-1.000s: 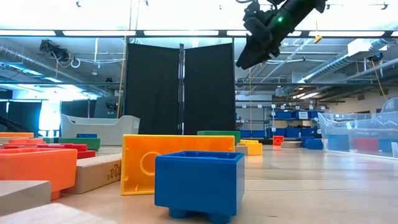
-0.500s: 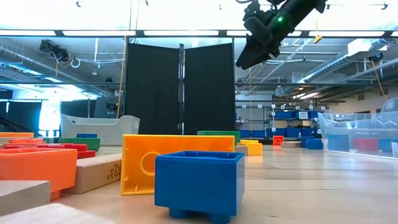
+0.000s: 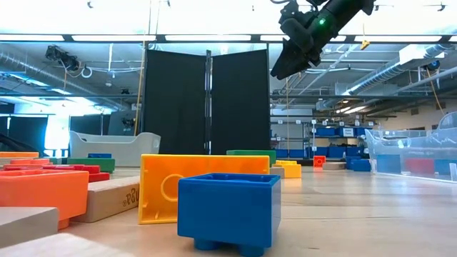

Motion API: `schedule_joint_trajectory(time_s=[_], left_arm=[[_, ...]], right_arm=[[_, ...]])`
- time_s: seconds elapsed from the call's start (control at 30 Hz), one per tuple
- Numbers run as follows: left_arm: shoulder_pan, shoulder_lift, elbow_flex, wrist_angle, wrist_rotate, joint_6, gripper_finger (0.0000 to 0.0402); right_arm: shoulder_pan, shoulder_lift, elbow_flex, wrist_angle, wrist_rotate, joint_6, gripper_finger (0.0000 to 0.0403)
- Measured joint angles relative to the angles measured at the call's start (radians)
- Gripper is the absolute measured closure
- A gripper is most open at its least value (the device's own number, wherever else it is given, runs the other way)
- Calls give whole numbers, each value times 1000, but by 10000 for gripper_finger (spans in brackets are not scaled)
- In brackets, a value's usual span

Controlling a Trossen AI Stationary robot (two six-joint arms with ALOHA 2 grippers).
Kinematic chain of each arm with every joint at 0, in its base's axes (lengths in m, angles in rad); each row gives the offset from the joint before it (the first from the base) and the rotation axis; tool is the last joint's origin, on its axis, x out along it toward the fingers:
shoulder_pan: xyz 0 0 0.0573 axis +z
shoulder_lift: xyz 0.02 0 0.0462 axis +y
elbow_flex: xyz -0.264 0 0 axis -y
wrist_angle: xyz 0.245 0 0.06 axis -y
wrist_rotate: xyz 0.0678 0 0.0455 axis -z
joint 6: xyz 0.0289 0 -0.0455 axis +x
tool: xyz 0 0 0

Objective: Sort blocks by size
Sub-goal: Put the large yellow game piece into the gray bin

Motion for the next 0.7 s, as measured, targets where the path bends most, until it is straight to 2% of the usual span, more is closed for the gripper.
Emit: schedule_joint_trajectory(time_s=[0.47, 0.7], left_arm=[[9, -1, 17, 0, 2, -5, 174], [22, -1, 47, -81, 5, -8, 174]], right_arm=[[0, 0, 0, 0, -23, 0, 183], [0, 0, 0, 0, -23, 0, 183]])
